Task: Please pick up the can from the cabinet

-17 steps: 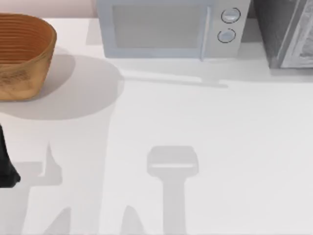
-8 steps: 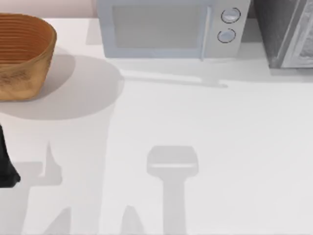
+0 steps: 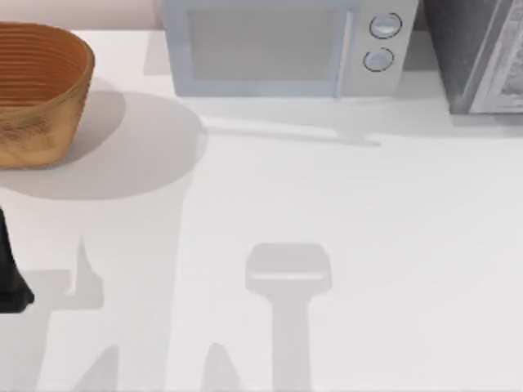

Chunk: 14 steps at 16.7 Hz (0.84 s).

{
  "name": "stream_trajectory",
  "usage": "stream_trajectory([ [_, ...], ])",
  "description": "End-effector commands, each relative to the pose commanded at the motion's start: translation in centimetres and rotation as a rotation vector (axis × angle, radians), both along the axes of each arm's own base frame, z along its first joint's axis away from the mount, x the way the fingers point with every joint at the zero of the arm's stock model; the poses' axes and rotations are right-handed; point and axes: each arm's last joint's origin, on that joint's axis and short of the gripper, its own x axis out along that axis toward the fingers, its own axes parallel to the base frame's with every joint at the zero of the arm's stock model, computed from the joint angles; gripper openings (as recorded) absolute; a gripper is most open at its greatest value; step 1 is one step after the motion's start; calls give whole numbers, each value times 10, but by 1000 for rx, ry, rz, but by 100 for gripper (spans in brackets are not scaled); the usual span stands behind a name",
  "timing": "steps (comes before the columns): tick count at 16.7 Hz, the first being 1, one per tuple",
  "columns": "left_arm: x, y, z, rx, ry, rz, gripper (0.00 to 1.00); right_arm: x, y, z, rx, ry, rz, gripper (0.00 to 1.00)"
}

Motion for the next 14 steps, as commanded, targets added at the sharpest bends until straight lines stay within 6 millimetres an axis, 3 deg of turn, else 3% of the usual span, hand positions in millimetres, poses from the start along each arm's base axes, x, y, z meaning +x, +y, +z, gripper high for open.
stream_trajectory([
  [8,0,0,0,0,0,0,100,0,0,0,0,0,0,98],
  [14,0,0,0,0,0,0,100,0,0,0,0,0,0,100],
])
